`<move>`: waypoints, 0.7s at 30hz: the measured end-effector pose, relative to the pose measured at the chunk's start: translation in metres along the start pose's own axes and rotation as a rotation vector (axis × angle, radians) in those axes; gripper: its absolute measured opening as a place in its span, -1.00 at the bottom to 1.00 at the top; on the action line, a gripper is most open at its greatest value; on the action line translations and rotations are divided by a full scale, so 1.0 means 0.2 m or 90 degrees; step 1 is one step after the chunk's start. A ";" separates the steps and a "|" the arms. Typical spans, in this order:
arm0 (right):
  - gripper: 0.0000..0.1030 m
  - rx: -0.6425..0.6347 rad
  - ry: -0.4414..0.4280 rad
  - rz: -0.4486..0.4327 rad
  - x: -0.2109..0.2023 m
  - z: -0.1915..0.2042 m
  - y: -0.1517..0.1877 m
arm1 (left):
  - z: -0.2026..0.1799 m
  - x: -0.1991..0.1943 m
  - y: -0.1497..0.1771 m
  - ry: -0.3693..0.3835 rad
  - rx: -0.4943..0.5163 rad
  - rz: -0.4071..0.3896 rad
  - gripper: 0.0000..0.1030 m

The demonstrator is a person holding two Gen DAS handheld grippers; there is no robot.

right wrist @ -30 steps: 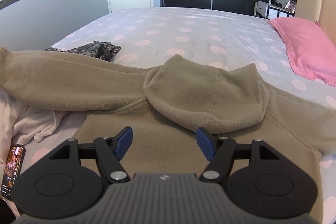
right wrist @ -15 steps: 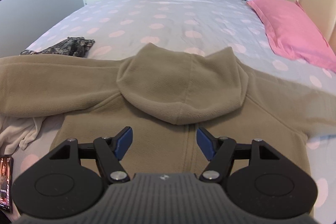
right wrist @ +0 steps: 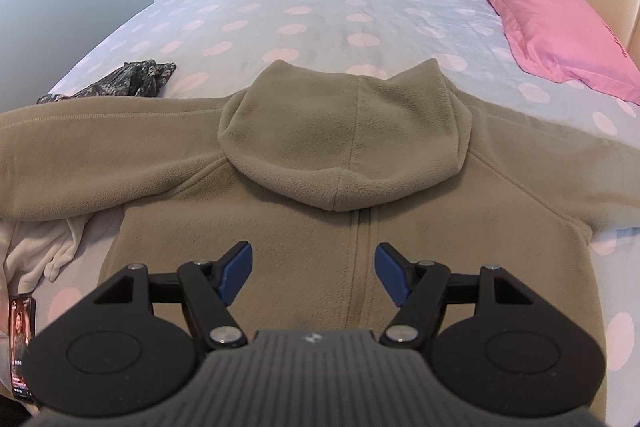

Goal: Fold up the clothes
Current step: 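Grasp the beige hoodie sleeve cuff with the left gripper, then lift the sleeve with the left gripper, lay it across the body, release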

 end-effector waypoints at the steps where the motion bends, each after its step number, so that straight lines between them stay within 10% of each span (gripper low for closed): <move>1: 0.37 -0.002 -0.001 0.001 0.00 0.01 0.00 | 0.06 0.02 0.00 -0.013 -0.017 0.007 -0.45; 12: 0.38 -0.025 -0.004 0.005 0.02 0.06 0.01 | 0.27 0.24 0.16 -0.033 -0.068 0.122 -0.30; 21: 0.39 -0.043 -0.001 0.004 0.03 0.08 0.02 | 0.21 0.29 0.19 -0.038 -0.038 0.112 -0.47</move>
Point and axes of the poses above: each gripper's, at about its wrist camera, not at the fingertips, and x roughly the way its jaws point, z to its left, y to its underside, the point moved 9 cm from there along x, roughly the way its jaws point, and after that the axes turned 7 degrees about -y, right-handed, at the moved point
